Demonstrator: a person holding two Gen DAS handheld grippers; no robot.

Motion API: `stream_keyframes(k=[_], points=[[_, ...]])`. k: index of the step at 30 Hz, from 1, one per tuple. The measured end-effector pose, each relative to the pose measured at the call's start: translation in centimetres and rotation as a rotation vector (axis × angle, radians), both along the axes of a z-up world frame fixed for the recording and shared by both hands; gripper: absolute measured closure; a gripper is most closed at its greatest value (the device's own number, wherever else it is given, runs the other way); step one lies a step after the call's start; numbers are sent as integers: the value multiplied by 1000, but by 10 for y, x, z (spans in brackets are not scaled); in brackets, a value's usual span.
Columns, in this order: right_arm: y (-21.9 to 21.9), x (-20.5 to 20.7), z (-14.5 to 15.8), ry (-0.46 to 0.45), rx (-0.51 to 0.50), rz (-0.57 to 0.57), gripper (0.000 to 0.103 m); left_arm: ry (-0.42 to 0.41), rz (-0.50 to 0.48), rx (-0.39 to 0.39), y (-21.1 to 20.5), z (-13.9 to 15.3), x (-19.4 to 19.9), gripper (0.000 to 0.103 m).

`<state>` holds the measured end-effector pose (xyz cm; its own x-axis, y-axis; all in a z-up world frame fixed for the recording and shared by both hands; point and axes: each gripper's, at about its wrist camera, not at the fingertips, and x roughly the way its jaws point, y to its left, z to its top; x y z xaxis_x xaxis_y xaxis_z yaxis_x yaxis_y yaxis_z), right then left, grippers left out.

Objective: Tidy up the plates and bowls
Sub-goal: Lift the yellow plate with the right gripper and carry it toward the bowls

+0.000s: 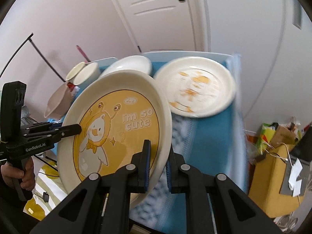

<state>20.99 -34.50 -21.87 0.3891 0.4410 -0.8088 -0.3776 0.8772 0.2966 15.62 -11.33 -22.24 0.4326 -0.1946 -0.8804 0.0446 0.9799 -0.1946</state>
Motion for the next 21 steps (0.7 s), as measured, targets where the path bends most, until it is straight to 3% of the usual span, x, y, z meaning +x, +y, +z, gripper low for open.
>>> stream_keyframes(k=[7,12,21], points=[[82,6,-6,25,16,77,90,25,67,28,80,2,-14,85],[140,5,-25,71,14,114,90,73,91,37,135,-14,-23,85],[194,7,-63,136,-17,114,90,134,68,45,180,-54,-29,85]])
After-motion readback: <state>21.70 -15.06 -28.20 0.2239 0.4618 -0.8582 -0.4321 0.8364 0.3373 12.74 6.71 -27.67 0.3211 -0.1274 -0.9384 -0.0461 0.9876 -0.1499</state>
